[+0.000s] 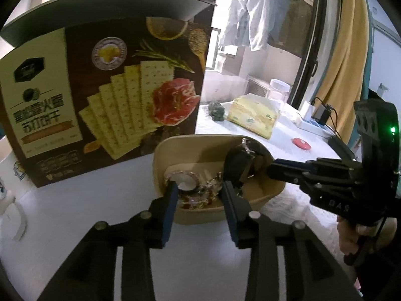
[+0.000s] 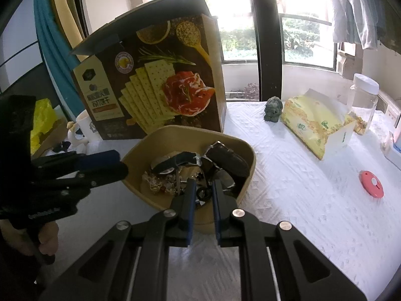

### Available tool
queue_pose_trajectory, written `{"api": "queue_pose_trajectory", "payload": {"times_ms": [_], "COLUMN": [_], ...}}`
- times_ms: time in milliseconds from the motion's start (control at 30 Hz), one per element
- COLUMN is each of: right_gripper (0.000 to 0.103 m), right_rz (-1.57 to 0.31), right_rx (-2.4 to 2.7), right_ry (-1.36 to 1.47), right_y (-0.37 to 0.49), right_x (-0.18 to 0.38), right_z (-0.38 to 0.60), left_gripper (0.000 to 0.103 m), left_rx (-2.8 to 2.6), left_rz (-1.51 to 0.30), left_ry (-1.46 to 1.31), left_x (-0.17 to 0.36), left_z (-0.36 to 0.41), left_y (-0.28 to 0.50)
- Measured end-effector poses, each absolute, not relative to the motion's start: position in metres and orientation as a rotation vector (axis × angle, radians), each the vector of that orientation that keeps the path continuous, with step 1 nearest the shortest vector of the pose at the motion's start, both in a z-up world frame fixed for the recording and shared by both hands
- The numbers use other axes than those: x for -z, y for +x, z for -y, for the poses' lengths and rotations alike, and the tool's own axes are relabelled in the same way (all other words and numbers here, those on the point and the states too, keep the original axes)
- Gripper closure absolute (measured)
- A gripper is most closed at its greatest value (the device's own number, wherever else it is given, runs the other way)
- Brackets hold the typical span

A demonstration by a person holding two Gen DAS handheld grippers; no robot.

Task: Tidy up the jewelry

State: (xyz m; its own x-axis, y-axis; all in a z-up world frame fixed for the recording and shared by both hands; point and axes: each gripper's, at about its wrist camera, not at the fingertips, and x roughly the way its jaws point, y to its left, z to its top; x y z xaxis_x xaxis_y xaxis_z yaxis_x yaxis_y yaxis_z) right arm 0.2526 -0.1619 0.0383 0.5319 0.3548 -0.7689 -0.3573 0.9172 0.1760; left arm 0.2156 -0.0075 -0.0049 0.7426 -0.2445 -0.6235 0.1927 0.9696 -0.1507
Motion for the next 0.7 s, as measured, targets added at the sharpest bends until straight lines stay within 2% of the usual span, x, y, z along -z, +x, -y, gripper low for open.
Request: {"api": "queue_pose_trajectory", "payload": {"times_ms": [200,267,333,700], "right_gripper": [0.091,0.086,0.083,0.08], "right_rz": [-0.913,-0.916,-0.907,-0.892], "right_rx": [-0.413,-0.405,-0.397,-0.38], "right_ry": [-0.007,-0.009,-0.004,-0.005], "right_y": [0.246,0.243,0.238,0.202], "right_x": [-0.043,-0.044,-0.048,-0.064], "right_z": [0.159,0.157,0.157,0.158], "left_gripper": [0.054,0.049,0.047,0.045], "left_rx": [0.204,0.193,0.182,0.152], "left_rz": [-0.696,-0.689,-0.681,-0.658], "left_ry": [-0.106,-0.113,-0.113,-0.119], "left_x": [0.003,0.001,-0.002,-0.015], "left_z": [-0.004,-0.008,-0.011,-0.013], "left_y": [0.201,0.194,0.186,0.141]}}
